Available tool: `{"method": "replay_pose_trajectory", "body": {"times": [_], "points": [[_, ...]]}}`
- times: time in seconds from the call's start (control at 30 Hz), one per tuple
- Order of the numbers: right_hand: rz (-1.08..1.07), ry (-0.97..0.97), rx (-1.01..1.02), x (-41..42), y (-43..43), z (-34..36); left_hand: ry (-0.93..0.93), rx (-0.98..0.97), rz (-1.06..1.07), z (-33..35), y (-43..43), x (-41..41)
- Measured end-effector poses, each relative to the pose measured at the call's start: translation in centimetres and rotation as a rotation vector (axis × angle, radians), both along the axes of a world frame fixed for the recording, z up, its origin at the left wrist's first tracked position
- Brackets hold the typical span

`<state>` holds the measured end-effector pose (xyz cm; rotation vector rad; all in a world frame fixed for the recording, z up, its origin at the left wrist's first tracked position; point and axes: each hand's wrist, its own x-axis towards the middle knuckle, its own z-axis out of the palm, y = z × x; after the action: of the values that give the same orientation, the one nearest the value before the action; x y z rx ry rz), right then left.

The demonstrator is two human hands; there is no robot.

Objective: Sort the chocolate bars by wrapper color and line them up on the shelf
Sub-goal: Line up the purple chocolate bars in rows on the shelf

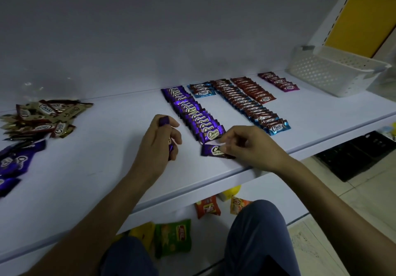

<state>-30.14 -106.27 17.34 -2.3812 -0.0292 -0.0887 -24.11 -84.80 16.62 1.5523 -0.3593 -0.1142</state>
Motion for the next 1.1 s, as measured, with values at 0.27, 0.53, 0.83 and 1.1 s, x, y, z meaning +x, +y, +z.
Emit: {"method": "replay_pose_trajectory", "body": {"times": [0.27, 0.53, 0.83, 1.1], "points": [[0.014, -0.064, -0.191, 0.1, -0.6, 0.0, -0.147, 0.115, -0.020, -0.1, -0.1, -0.1], [-0.090, -0.285, -0.356, 1.6, -0.5, -0.9, -0.183, 0.154, -0.057, -0.3, -0.2, 0.1], [-0.046, -0.326, 0.051, 1.4, 2.5, 0.5, -0.216, 0.121, -0.160, -0.6, 0.0, 0.0], [0.021, -0.182, 0.569, 2.2, 6.5, 1.9, -0.231, 0.190, -0.124, -0.4, 0.2, -0.1]]}}
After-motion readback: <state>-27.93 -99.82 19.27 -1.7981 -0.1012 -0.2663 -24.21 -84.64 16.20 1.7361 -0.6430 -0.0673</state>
